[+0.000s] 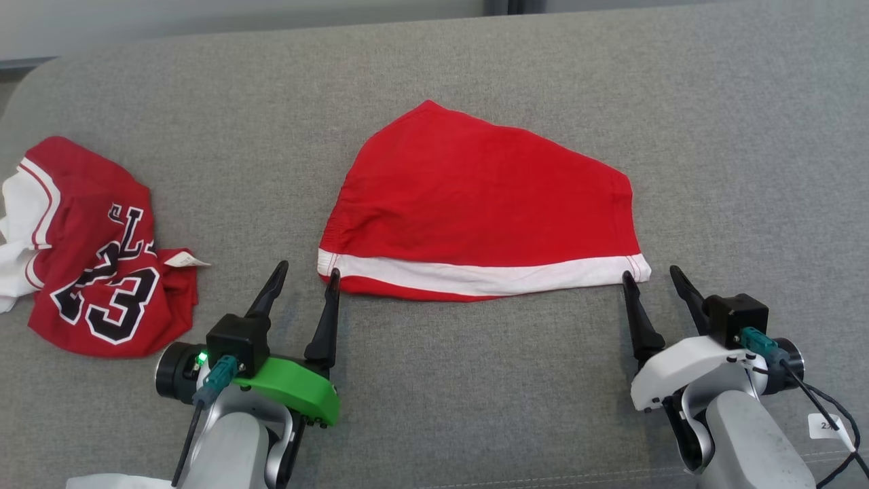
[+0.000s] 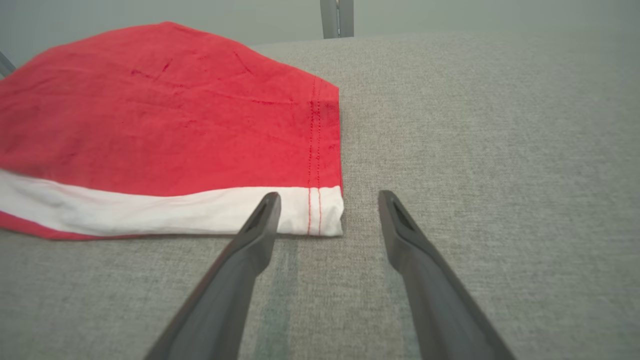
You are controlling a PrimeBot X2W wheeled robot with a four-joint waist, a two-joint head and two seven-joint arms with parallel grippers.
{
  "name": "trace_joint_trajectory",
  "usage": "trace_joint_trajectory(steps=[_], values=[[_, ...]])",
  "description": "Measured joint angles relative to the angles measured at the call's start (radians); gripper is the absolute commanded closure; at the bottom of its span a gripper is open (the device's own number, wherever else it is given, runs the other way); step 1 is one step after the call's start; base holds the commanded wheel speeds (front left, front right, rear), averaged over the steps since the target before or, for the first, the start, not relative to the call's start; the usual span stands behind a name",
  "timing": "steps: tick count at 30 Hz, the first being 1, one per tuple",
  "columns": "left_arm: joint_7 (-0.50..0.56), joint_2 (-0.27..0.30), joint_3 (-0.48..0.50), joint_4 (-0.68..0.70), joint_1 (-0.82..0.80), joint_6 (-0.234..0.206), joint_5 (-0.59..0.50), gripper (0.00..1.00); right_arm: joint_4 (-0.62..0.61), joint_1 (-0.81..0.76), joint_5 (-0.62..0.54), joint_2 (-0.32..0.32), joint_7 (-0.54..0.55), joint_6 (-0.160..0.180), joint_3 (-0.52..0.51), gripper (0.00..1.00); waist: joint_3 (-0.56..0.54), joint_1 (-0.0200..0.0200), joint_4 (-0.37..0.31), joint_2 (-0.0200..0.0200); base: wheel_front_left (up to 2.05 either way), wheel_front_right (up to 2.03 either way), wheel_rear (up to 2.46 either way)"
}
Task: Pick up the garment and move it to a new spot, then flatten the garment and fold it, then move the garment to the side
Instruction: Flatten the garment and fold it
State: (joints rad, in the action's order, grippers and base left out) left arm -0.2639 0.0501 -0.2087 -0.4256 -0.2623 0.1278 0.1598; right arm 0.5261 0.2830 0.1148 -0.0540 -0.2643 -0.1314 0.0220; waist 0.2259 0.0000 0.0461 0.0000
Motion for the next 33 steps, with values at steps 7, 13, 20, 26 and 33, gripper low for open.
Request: trace_joint_trajectory(steps=[7, 13, 20, 26, 33], values=[[0.0, 0.0, -0.003, -0.002, -0.009, 0.001, 0.007, 0.0, 0.02, 0.017, 0.026, 0.002, 0.0, 0.0, 0.014, 0.0, 0.06, 0.0, -0.008, 0.0, 0.0, 0.0, 0.0], [0.0, 0.0, -0.008, 0.006, -0.01, 0.001, 0.008, 0.0, 0.005, 0.031, 0.051, 0.003, 0.0, 0.0, 0.044, 0.0, 0.072, 0.0, -0.007, 0.0, 0.0, 0.0, 0.0], [0.0, 0.0, -0.01, 0.009, -0.01, 0.001, 0.012, 0.0, -0.01, 0.031, 0.067, 0.003, 0.0, 0.0, 0.068, 0.0, 0.076, 0.0, -0.005, 0.0, 0.0, 0.0, 0.0], [0.0, 0.0, -0.018, 0.005, -0.013, 0.001, 0.015, 0.0, -0.01, 0.029, 0.08, 0.003, 0.0, 0.0, 0.085, 0.06, 0.075, 0.0, -0.007, 0.0, 0.0, 0.0, 0.0], [0.0, 0.0, -0.026, 0.001, -0.017, 0.001, 0.017, 0.0, 0.017, 0.029, 0.109, 0.003, 0.0, 0.0, 0.076, 0.09, 0.071, 0.0, -0.003, 0.0, 0.0, 0.0, 0.0]])
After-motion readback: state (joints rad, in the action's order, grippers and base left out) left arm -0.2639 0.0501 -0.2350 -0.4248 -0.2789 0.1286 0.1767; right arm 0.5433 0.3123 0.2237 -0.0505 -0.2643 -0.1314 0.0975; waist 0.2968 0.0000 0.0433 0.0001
